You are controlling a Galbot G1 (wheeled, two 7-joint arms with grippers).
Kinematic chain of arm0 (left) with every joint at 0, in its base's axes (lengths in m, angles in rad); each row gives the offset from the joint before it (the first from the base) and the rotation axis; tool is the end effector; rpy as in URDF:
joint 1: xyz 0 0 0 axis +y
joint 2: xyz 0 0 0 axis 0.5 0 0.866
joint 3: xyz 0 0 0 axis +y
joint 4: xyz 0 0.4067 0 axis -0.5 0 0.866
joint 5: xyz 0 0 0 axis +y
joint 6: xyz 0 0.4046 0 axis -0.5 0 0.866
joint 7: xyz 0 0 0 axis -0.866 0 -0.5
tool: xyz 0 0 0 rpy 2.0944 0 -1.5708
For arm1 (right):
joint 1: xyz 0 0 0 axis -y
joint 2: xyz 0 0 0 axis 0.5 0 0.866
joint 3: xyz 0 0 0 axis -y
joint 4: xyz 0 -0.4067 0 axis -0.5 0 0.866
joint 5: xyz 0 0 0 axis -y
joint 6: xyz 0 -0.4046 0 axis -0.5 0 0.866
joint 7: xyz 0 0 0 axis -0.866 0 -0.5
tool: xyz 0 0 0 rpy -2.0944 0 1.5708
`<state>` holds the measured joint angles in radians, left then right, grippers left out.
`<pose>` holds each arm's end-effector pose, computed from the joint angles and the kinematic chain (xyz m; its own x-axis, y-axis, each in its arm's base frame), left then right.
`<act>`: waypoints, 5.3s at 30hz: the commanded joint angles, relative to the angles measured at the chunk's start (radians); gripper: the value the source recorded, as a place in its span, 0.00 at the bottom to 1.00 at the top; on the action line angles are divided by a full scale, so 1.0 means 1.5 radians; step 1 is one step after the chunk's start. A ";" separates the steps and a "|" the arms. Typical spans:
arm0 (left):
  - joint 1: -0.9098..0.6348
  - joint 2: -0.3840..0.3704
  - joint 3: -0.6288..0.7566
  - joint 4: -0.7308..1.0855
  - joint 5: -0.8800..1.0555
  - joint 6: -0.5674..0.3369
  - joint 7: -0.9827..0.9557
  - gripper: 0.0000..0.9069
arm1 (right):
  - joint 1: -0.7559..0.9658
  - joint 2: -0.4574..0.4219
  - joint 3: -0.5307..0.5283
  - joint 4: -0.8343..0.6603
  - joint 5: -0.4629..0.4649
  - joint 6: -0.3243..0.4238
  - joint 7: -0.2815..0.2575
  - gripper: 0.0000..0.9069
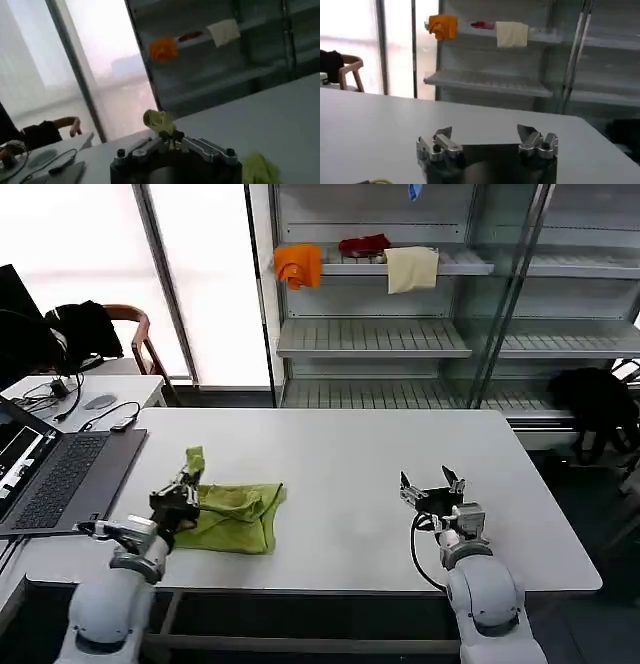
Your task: Fold and organize the clothes.
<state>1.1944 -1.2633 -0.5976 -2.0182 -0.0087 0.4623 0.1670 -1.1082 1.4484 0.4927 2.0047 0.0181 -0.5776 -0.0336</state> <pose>0.3287 0.0958 -0.2637 -0.9783 0.0881 0.1875 0.1383 0.9517 0.2742 0.3518 -0.0176 -0.2581 -0.9760 -0.0560 0.2104 -0.0777 0.9923 -0.0961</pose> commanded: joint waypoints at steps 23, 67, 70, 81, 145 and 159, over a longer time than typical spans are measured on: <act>-0.009 -0.137 0.181 0.071 0.078 0.028 -0.096 1.00 | -0.009 0.002 -0.004 0.017 -0.008 0.000 0.002 1.00; 0.011 0.022 -0.111 0.141 -0.246 0.024 -0.019 1.00 | 0.000 -0.013 -0.011 0.006 -0.003 0.000 0.002 1.00; 0.006 0.014 -0.101 0.152 -0.235 0.024 -0.021 1.00 | 0.000 -0.010 -0.014 0.006 -0.006 0.000 0.002 1.00; -0.004 0.002 -0.086 0.188 -0.224 0.018 -0.019 0.79 | -0.008 -0.011 -0.012 0.007 -0.009 0.000 -0.002 1.00; 0.008 0.025 -0.045 -0.063 0.227 -0.021 0.112 0.00 | -0.034 -0.030 0.055 -0.050 0.027 0.059 -0.022 1.00; -0.033 -0.116 0.198 0.005 0.236 0.042 0.027 0.00 | -0.034 -0.038 0.066 -0.049 0.026 0.058 -0.020 1.00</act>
<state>1.1615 -1.2639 -0.5647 -2.0159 0.3214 0.4535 0.2838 -1.1554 1.3923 0.5815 1.9344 0.0548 -0.4962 -0.0658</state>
